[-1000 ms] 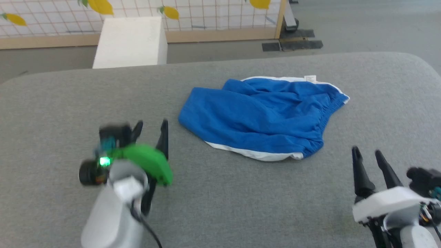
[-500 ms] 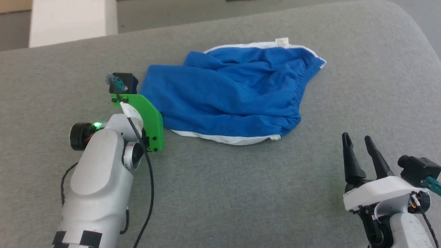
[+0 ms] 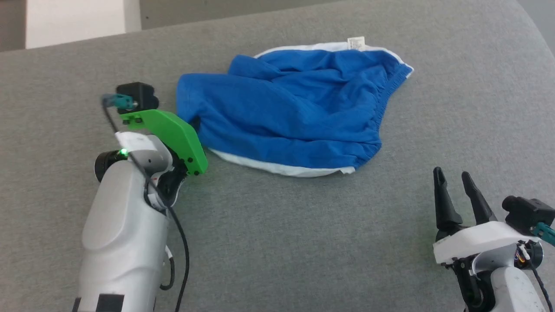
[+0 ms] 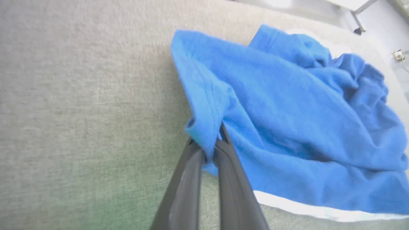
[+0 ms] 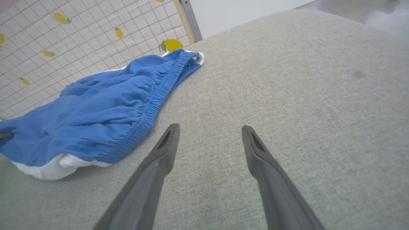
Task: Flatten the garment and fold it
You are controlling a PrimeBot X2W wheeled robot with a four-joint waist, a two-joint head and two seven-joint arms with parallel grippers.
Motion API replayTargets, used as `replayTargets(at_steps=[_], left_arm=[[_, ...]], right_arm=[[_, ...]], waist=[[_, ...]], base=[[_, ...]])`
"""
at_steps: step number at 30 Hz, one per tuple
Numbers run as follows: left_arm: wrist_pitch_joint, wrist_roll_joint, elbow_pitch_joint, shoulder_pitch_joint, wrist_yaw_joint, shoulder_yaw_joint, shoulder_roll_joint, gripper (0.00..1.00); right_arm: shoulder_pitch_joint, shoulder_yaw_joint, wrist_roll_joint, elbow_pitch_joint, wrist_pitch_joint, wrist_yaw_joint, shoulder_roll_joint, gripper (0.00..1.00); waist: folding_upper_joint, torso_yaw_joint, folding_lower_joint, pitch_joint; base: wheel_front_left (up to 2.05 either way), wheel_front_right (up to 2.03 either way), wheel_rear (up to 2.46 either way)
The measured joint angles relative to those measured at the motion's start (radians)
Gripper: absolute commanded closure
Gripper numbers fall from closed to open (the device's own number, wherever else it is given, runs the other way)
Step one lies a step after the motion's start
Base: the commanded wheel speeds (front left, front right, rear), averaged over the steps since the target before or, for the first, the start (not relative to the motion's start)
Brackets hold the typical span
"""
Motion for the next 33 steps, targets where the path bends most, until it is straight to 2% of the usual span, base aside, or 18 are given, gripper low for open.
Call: replayTargets(at_steps=[5,11,14,16,17,18,22,26,30,33], left_arm=[[-0.080,-0.061,-0.187,0.111,0.009,0.067,-0.015,1.00],[-0.074,-0.104,-0.391,0.420,0.108,0.127,-0.027,1.00],[-0.049,-0.123,-0.413,0.549,0.150,0.128,-0.038,1.00],[-0.045,-0.163,-0.410,0.590,0.162,0.121,-0.045,1.00],[-0.045,-0.163,-0.407,0.597,0.166,0.112,-0.046,0.91],[-0.052,-0.173,-0.411,0.596,0.167,0.110,-0.049,0.00],[-0.137,-0.160,-0.444,0.560,0.156,0.108,-0.041,0.00],[-0.316,-0.066,-0.493,0.501,0.119,0.109,0.012,0.00],[-0.552,0.044,-0.514,0.516,0.095,0.109,0.039,0.00],[-0.642,0.104,-0.493,0.560,0.091,0.077,0.040,0.00]], right_arm=[[0.012,-0.006,-0.013,0.000,0.018,0.000,0.000,0.00],[0.037,-0.005,-0.016,-0.016,0.043,0.000,0.000,0.00],[0.045,-0.004,-0.016,-0.027,0.052,0.000,0.000,0.00],[0.050,-0.008,-0.016,-0.033,0.057,0.000,0.000,0.00],[0.052,-0.009,-0.016,-0.035,0.062,0.000,0.000,0.00],[0.054,-0.008,-0.016,-0.037,0.066,0.000,0.000,0.00],[0.071,-0.015,-0.019,-0.043,0.077,0.000,0.000,0.00],[0.074,0.004,-0.047,-0.056,0.133,0.000,0.000,0.00],[0.067,0.092,-0.095,-0.066,0.302,0.000,0.000,0.00],[0.036,0.147,-0.115,-0.059,0.456,0.000,0.001,0.00]], waist=[[0.0000,0.043,0.0000,-0.042],[0.0000,0.120,0.0000,-0.107],[0.0000,0.154,0.0000,-0.132],[-0.0001,0.175,0.0000,-0.143],[0.0000,0.185,0.0000,-0.149],[0.0000,0.195,0.0000,-0.155],[0.0000,0.223,0.0000,-0.177],[0.0000,0.239,0.0000,-0.200],[0.0000,0.239,-0.0001,-0.214],[0.0000,0.242,-0.0001,-0.213]], base=[[0.00,0.00,0.00],[0.00,0.00,0.00],[0.00,0.00,0.00],[0.00,0.00,0.00],[0.00,0.00,0.00],[0.00,0.00,0.00],[0.00,0.00,0.00],[0.00,0.00,0.00],[0.00,0.00,0.00],[0.00,0.00,0.00]])
